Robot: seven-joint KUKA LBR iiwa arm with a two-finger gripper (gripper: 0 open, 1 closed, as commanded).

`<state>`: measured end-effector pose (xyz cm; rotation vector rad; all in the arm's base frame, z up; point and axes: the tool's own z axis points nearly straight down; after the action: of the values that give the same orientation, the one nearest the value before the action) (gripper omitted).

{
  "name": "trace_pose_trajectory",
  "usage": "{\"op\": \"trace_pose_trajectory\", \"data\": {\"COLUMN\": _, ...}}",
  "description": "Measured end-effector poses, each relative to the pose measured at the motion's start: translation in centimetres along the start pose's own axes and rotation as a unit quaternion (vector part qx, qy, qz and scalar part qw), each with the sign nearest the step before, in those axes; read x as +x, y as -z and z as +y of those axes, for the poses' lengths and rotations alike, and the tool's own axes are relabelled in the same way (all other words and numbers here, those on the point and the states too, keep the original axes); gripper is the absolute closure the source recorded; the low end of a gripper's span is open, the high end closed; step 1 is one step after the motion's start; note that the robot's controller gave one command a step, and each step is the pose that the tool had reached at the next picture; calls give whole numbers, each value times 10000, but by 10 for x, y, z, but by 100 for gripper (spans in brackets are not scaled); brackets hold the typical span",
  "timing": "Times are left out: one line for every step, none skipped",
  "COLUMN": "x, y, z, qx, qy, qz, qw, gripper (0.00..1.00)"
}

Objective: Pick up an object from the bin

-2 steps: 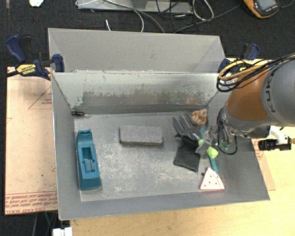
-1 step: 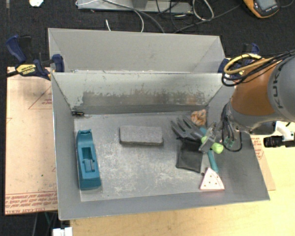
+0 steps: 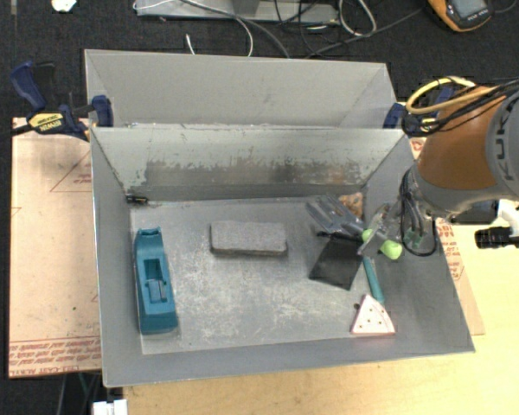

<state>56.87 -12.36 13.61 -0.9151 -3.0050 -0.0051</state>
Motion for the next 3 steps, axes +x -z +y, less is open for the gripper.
{"op": "trace_pose_trajectory", "data": {"x": -1, "y": 27, "z": 1, "qx": -14, "qy": 8, "qz": -28, "qw": 10000, "gripper": 100}}
{"op": "trace_pose_trajectory", "data": {"x": 0, "y": 42, "z": 1, "qx": -9, "qy": 9, "qz": -10, "qw": 10000, "gripper": 100}}
{"op": "trace_pose_trajectory", "data": {"x": 0, "y": 56, "z": 1, "qx": -10, "qy": 11, "qz": -11, "qw": 10000, "gripper": 100}}
